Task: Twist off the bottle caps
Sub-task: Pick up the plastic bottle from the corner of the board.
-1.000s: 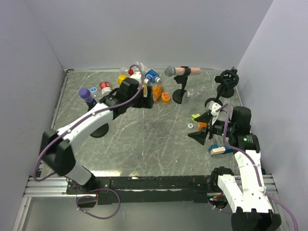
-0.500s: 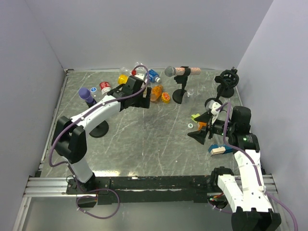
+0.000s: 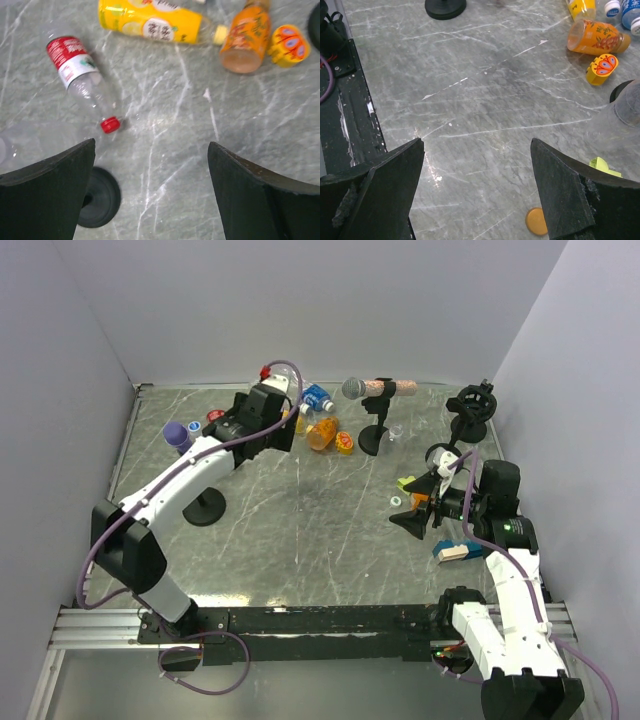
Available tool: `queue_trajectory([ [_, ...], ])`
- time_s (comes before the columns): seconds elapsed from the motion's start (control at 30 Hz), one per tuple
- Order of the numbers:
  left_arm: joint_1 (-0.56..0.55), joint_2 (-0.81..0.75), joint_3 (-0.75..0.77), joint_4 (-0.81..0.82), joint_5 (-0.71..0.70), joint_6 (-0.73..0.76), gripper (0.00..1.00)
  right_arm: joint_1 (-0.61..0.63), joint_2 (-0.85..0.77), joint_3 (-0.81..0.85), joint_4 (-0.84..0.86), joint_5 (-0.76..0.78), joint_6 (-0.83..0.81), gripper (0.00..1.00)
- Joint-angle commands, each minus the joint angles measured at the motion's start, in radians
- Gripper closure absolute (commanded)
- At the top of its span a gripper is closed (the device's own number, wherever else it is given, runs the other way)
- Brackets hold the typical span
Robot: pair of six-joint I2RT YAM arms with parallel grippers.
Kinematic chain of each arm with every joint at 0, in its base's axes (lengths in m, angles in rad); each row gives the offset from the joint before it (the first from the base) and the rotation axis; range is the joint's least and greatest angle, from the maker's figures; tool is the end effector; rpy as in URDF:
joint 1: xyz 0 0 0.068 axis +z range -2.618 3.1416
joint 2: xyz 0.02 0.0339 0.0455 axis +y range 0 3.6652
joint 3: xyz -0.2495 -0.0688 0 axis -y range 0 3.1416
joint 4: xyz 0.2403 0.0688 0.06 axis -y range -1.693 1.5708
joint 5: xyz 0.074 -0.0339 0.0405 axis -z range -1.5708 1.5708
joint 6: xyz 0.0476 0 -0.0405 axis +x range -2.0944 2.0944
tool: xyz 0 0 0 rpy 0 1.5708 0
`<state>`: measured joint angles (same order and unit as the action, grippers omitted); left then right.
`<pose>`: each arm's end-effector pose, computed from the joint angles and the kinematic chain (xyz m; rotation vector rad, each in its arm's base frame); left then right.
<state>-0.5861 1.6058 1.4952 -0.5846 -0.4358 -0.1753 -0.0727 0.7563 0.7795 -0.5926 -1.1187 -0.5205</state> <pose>0.3145 -0.1847 0.3209 0.2234 2.1798 0.0689 0.1599 0.0313 0.2992 -0.9891 1.5990 0.7805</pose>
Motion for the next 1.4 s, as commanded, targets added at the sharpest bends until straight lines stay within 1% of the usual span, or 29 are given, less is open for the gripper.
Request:
queue_trajectory([
  [0.0,0.041,0.011,0.057,0.043,0.171,-0.002,0.03,-0.006,0.005,-0.005,0.037,-0.023,0.001,0.07],
  [0.07,0.072,0.063,0.089,0.086,0.329,-0.029,0.03,-0.006,0.006,-0.005,0.036,-0.02,-0.003,0.07],
  [0.2,0.121,0.212,0.198,0.137,0.563,-0.032,0.03,-0.006,0.005,-0.008,0.039,-0.012,-0.003,0.07],
  [0.33,0.166,0.38,0.373,0.105,0.683,-0.052,0.02,-0.006,0.011,-0.008,0.039,-0.013,0.001,0.07],
  [0.47,0.177,0.52,0.525,0.085,0.746,-0.088,0.02,-0.006,0.014,-0.006,0.037,-0.02,0.001,0.07],
  [0.57,0.177,0.595,0.597,0.078,0.758,-0.119,0.02,-0.006,0.018,-0.006,0.037,-0.016,-0.001,0.07],
  [0.7,0.177,0.666,0.638,0.077,0.746,-0.167,0.01,-0.004,0.026,-0.003,0.037,-0.02,-0.001,0.07],
  [0.9,0.17,0.746,0.691,0.062,0.717,-0.202,0.1,-0.004,0.041,-0.003,0.036,-0.018,-0.003,0.06],
  [1.13,0.138,0.813,0.731,0.054,0.686,-0.205,0.12,-0.004,0.052,-0.003,0.037,-0.018,-0.003,0.06],
  [1.23,0.121,0.85,0.772,0.028,0.651,-0.193,0.12,-0.004,0.057,-0.002,0.036,-0.018,-0.004,0.06],
  [1.37,0.097,0.885,0.809,-0.017,0.556,-0.155,0.13,-0.004,0.057,0.0,0.036,-0.021,-0.004,0.06],
])
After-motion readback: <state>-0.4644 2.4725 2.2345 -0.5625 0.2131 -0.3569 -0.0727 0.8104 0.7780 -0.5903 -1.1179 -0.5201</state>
